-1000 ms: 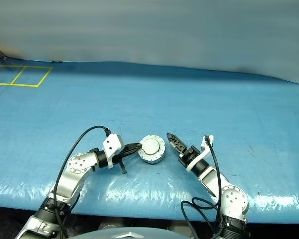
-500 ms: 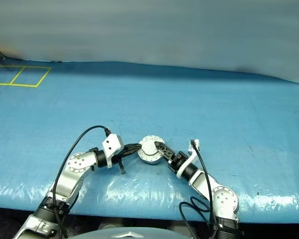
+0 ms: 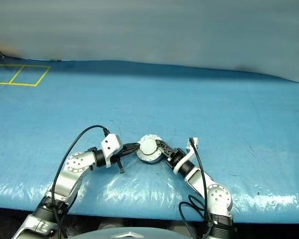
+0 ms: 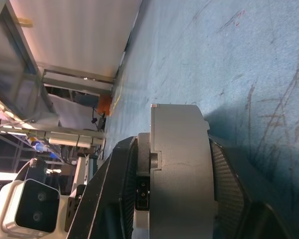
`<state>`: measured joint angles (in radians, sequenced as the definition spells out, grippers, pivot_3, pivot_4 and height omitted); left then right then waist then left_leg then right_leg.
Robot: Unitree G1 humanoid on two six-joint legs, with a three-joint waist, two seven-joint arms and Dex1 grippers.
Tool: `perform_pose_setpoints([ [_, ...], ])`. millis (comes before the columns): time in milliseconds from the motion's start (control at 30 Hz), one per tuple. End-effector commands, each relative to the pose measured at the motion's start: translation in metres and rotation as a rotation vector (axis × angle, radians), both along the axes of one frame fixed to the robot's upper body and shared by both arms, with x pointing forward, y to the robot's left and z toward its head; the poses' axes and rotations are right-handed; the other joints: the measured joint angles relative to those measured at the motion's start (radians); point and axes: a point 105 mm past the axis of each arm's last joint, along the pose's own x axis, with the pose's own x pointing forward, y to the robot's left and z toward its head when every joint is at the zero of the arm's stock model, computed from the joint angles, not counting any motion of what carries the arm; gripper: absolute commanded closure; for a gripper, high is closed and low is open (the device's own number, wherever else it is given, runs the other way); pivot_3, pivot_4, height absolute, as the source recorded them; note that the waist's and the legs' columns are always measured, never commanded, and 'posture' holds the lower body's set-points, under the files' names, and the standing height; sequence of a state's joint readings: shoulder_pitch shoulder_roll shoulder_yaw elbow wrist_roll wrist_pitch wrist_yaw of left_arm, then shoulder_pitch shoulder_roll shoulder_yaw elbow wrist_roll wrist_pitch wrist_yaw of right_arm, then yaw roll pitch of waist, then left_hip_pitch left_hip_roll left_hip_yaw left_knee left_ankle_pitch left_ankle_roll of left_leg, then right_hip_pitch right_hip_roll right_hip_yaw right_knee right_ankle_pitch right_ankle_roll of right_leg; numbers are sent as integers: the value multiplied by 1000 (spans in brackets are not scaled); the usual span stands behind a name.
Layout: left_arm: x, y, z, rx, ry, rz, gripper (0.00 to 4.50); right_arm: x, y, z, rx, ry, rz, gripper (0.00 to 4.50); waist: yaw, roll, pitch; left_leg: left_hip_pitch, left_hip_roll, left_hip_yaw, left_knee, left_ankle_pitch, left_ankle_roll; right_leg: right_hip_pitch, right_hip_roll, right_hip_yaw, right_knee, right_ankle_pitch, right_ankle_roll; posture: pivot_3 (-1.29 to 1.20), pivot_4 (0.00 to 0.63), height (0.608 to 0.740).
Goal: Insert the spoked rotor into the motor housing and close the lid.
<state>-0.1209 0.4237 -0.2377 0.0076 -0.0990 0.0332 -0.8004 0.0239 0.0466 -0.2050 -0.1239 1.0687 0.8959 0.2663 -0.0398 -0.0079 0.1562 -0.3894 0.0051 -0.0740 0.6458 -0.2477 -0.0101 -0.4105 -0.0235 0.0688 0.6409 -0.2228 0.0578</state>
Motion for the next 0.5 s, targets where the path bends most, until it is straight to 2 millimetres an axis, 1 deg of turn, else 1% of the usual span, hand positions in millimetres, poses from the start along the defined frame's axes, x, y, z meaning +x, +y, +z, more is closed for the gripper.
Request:
perform_pose_setpoints([
  [33, -9, -3, -23, 49, 79, -17, 4500, 0, 17, 8, 28, -30, 50, 2831, 0, 0, 0, 0, 0, 0, 0, 0, 0, 0, 0, 0, 0, 0, 0, 0, 150, 740],
  [200, -9, -4, -22, 23, 80, -9, 4500, 5, 13, 4, 42, -4, 8, 2831, -1, 0, 0, 1, 1, 0, 0, 0, 0, 0, 1, 0, 1, 0, 0, 0, 150, 740],
  [367, -9, -3, -22, 8, 82, 2, 4500, 10, 14, 9, 164, 27, -31, 2831, -5, 0, 0, 1, 1, 0, 0, 0, 0, 0, 1, 1, 1, 0, 0, 0, 150, 740],
  [500, -11, -3, -21, 0, 82, 7, 4500, 16, 18, 10, 166, 35, -50, 2831, -6, 0, 0, 1, 1, 1, 0, 0, 0, 0, 1, 1, 1, 0, 0, 0, 150, 740],
])
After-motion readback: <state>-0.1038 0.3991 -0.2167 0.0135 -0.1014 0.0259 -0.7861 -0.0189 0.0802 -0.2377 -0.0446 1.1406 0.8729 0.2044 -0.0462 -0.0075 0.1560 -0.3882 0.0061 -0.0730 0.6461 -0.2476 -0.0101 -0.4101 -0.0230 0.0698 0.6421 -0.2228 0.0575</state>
